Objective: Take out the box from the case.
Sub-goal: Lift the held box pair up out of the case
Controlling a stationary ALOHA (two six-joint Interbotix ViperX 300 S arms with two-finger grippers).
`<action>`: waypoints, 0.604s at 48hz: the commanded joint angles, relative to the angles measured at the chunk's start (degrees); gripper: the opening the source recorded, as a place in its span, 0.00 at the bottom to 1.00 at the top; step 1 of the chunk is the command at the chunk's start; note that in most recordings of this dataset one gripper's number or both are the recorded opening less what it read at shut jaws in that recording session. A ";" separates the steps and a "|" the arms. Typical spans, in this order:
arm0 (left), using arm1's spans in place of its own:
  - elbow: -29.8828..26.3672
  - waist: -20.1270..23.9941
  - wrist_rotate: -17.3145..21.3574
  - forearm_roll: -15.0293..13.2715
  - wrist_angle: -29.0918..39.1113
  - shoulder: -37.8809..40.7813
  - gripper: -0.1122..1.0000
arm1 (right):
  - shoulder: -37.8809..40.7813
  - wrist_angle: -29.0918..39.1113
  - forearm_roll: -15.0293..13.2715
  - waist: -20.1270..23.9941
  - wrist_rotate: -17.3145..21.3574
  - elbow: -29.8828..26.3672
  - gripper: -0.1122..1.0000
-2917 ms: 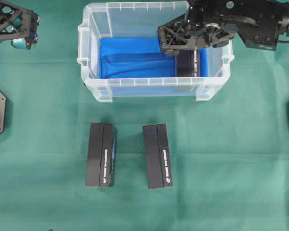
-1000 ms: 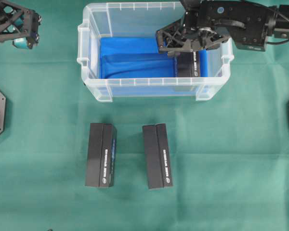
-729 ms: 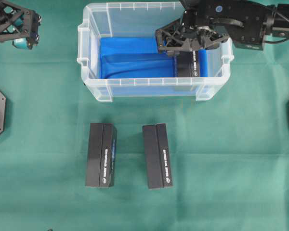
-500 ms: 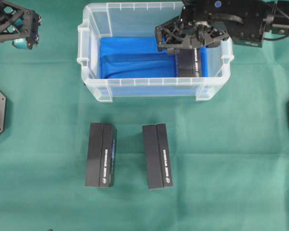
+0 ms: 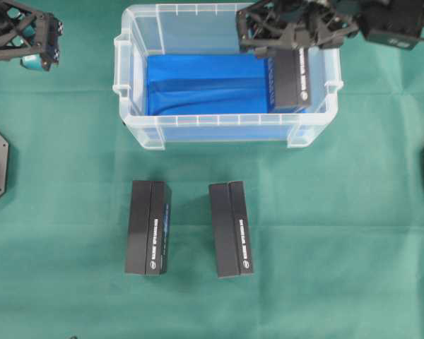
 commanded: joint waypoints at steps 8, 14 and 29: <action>-0.97 0.26 0.09 0.09 -1.05 -0.35 0.91 | -3.34 5.36 -0.18 0.53 -0.09 -5.54 0.70; -0.79 0.26 0.09 0.18 -1.05 -0.70 0.91 | -3.34 7.47 -0.26 0.70 -0.18 -7.38 0.70; -0.62 0.18 0.09 0.09 -1.05 -0.70 0.91 | -3.34 11.95 -0.44 0.79 -1.14 -12.83 0.70</action>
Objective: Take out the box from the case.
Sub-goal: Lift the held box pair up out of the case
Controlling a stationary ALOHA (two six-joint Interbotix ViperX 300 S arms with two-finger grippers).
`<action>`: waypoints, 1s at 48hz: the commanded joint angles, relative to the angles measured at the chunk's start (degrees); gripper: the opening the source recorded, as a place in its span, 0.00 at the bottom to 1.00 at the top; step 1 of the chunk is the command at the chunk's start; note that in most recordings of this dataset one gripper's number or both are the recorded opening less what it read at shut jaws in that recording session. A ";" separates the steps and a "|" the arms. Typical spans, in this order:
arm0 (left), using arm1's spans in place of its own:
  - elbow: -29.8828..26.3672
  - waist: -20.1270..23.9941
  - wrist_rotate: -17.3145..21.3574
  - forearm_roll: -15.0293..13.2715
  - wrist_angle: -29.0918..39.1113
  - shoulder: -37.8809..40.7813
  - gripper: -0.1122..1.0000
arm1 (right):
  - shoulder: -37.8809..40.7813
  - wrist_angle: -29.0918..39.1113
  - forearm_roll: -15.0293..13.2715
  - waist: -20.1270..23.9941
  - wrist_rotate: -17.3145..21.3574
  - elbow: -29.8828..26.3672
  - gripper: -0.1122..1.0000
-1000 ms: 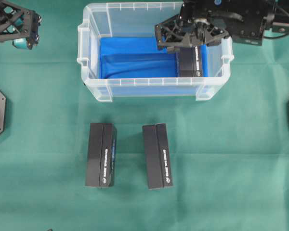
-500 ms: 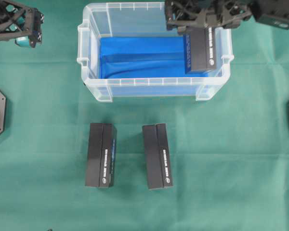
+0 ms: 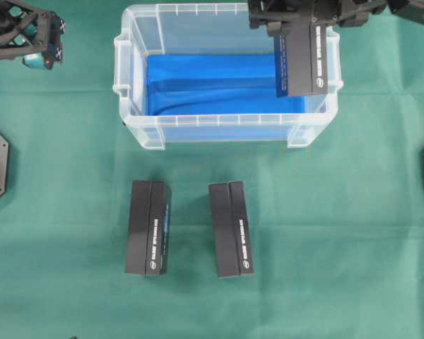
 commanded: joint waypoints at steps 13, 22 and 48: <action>-0.70 0.18 0.18 0.44 -0.18 -0.70 0.91 | -2.11 2.29 -0.62 0.53 -0.09 -3.96 0.70; -0.70 0.18 0.18 0.53 -0.35 -0.62 0.91 | -2.11 2.29 -0.62 0.62 -0.09 -3.96 0.70; -0.70 0.18 0.70 0.44 -0.70 -0.70 0.91 | -2.11 2.29 -0.79 0.62 -0.09 -3.96 0.70</action>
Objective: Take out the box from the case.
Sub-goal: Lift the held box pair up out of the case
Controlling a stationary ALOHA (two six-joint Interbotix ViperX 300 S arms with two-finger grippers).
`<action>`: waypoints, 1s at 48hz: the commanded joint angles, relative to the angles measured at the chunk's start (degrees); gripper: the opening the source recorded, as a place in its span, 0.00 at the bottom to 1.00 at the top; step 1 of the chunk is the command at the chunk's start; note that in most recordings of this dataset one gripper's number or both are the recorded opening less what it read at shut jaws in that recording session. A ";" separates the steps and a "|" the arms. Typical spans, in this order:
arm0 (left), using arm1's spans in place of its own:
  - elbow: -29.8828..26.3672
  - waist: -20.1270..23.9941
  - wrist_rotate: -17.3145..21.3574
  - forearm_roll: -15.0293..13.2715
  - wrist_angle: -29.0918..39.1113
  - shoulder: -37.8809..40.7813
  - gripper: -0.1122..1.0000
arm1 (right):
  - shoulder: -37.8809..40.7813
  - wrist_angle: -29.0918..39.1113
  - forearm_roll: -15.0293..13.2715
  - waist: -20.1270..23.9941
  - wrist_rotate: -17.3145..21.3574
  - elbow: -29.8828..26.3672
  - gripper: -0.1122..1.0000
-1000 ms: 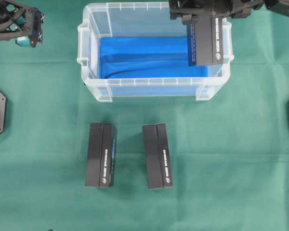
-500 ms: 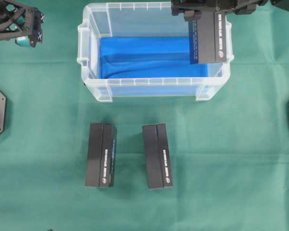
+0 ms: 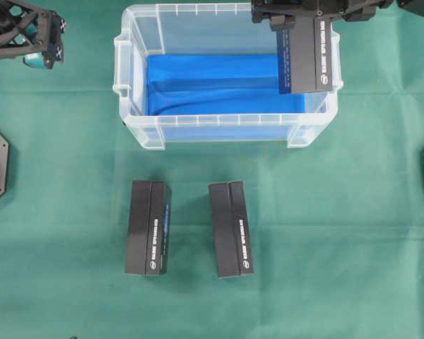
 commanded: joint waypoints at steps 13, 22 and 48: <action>-0.70 0.18 0.18 0.18 -0.18 -0.70 0.91 | -2.11 0.09 -0.53 0.09 0.00 -1.67 0.70; -0.70 0.18 0.18 0.26 -0.18 -0.62 0.91 | -2.11 0.09 -0.70 0.09 -0.09 -1.67 0.70; -0.70 0.18 0.26 0.26 -0.18 -0.62 0.91 | -2.11 1.76 -0.70 4.92 2.37 -1.67 0.70</action>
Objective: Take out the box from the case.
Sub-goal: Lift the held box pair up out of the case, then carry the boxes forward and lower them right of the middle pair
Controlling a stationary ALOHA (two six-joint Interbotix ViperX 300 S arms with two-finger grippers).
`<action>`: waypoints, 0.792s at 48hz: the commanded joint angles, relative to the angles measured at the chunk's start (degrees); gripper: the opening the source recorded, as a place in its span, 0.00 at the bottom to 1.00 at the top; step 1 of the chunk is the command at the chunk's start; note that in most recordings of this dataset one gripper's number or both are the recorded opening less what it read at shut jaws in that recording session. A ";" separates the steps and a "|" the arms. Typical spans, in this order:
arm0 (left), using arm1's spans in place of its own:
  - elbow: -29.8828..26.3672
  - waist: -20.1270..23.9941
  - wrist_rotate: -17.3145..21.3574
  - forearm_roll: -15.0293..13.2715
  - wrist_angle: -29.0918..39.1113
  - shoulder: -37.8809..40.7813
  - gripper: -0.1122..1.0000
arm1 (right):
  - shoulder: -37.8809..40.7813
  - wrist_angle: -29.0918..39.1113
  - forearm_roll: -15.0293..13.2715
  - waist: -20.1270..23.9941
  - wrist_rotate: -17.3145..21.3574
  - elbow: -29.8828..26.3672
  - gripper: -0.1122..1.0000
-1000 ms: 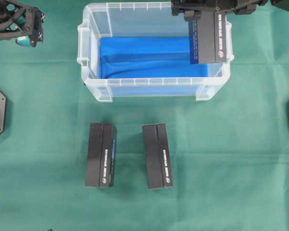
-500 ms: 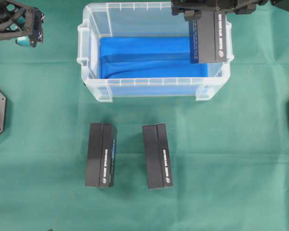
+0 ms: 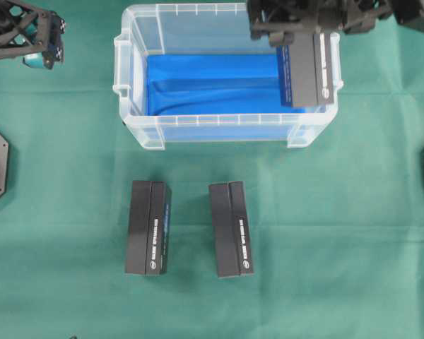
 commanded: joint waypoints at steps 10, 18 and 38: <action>-0.53 0.18 0.18 0.18 -0.18 -0.70 0.91 | -2.11 1.23 -0.35 5.10 3.52 -1.49 0.70; -0.62 0.18 0.18 0.18 0.00 -0.70 0.91 | -2.11 2.02 -0.70 8.70 6.77 -1.14 0.70; -0.62 0.09 0.00 0.18 0.18 -0.70 0.91 | -1.49 5.45 -1.14 19.78 16.61 -1.05 0.70</action>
